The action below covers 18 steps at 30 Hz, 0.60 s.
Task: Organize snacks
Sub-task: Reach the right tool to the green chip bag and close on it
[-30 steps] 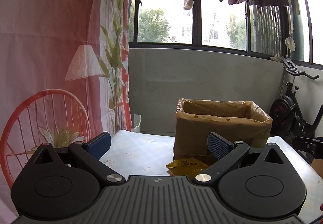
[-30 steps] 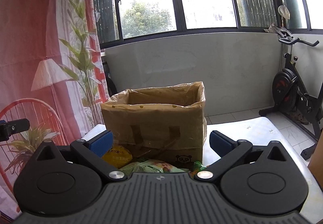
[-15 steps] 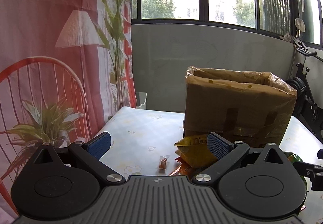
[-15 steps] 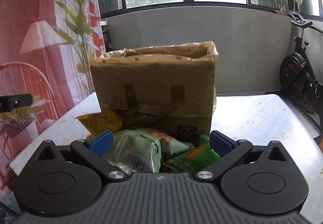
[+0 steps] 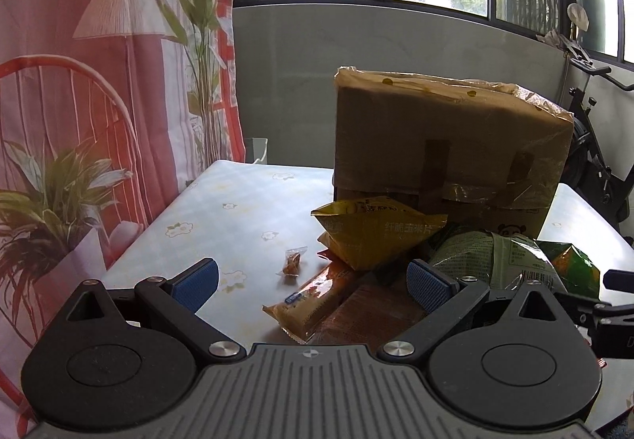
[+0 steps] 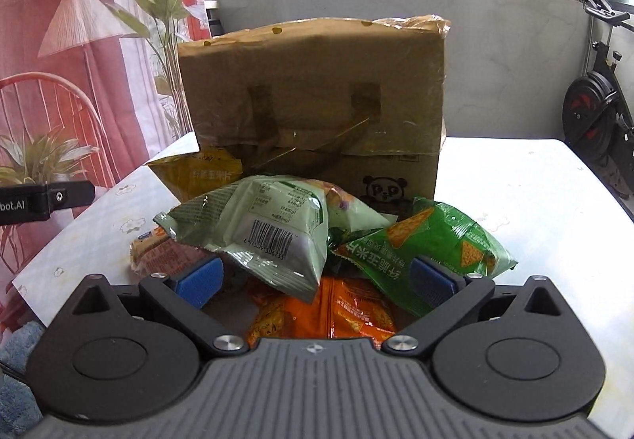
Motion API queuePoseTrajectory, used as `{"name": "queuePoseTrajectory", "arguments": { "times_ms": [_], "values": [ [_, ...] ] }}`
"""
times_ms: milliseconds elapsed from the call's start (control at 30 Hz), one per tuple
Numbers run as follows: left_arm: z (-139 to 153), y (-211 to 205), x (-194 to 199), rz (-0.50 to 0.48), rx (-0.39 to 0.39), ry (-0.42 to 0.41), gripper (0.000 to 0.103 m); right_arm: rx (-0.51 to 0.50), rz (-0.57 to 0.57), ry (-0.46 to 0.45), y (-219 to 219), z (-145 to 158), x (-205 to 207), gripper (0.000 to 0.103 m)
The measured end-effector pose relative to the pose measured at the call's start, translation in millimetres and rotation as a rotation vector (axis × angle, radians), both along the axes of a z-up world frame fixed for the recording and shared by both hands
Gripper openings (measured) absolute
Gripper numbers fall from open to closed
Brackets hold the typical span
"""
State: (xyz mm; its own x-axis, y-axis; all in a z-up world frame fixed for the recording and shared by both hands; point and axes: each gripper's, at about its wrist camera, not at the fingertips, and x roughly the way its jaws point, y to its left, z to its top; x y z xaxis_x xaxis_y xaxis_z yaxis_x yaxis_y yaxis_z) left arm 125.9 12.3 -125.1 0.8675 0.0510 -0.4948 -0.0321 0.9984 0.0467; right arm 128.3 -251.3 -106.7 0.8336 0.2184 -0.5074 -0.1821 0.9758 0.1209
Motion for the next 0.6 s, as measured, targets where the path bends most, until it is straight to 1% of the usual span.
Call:
{"name": "queuePoseTrajectory", "arguments": {
  "times_ms": [100, 300, 333, 400, 467, 600],
  "values": [
    [-2.2, -0.2, 2.5, 0.007, 0.000, 0.009, 0.102, 0.002, -0.041, -0.046, -6.5, 6.8, 0.2, 0.103],
    [-4.9, -2.2, 7.8, 0.020, 0.001, 0.014, 0.101, -0.004, -0.129, -0.050, -26.9, 8.3, 15.0, 0.103],
    [-4.9, -2.4, 8.3, 0.024, 0.003, 0.011, 0.098, -0.001, -0.142, -0.051, -31.4, 8.2, 17.8, 0.103],
    [-4.8, -2.0, 9.8, 0.031, 0.001, 0.011, 0.097, 0.009, -0.169, -0.048, -40.1, 7.9, 24.2, 0.103],
    [-5.4, -1.5, 10.6, 0.040, -0.003, 0.008, 0.097, 0.024, -0.192, -0.028, -47.5, 7.4, 32.9, 0.103],
    [-6.6, -1.9, 14.5, 0.051, 0.001, 0.017, 0.097, 0.097, -0.246, 0.071, -63.8, -0.6, 51.6, 0.103]
  ]
}}
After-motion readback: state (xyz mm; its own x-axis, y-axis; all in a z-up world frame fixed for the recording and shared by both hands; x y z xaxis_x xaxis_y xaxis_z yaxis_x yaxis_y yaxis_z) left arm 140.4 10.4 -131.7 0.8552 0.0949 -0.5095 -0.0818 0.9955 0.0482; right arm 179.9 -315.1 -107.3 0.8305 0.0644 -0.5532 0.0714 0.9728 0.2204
